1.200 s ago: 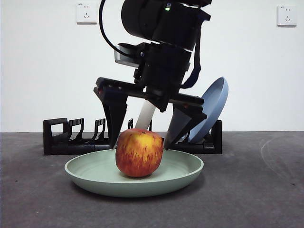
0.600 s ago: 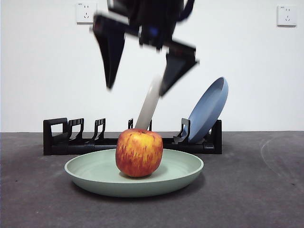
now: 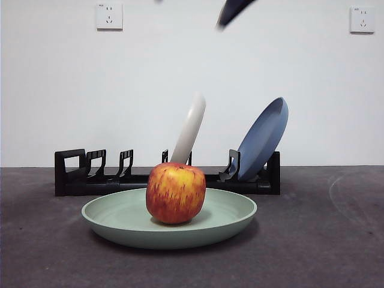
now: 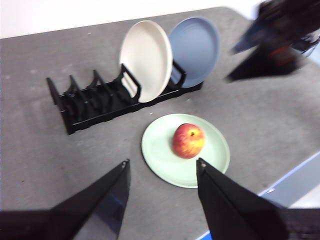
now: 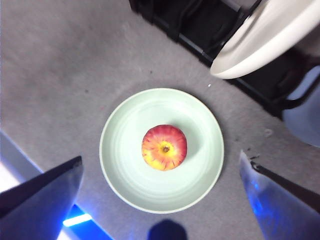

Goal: Take the green plate from the plate rack,put the plate on the table,take the apple from the table,put the apple in the plate

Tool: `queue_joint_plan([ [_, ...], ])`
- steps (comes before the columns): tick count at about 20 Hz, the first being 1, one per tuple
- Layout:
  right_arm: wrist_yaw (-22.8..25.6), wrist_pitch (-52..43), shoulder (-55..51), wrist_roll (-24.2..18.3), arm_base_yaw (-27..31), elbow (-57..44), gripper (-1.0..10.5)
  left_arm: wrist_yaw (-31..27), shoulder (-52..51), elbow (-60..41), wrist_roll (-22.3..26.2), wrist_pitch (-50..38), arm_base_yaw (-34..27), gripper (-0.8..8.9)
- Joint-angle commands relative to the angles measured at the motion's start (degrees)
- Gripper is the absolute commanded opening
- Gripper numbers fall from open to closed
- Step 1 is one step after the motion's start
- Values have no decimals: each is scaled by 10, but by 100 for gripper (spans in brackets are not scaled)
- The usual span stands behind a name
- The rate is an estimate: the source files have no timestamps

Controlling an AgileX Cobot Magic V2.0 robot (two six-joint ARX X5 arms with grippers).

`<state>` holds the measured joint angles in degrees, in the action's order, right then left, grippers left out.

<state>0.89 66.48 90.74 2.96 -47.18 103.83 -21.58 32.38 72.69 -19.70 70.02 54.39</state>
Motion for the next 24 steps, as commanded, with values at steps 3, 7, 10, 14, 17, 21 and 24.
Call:
queue_joint_plan([
  [3,0,12,-71,-6,-1,2,620,-27,48,-2,12,-4,0,220],
  [7,2,39,-117,-6,-1,0,609,-26,91,-2,27,-23,0,219],
  [10,2,65,-162,-6,-1,-19,589,-12,133,-2,57,-75,1,219],
  [14,2,47,-239,8,-1,-136,589,38,177,-7,78,-124,1,219],
  [17,-4,-5,-296,32,-1,-249,589,43,191,-48,76,-144,1,219],
  [21,-6,-46,-330,50,0,-334,588,72,189,-138,62,-199,0,219],
  [24,3,-53,-328,50,0,-343,284,114,190,-159,61,-229,0,167],
])
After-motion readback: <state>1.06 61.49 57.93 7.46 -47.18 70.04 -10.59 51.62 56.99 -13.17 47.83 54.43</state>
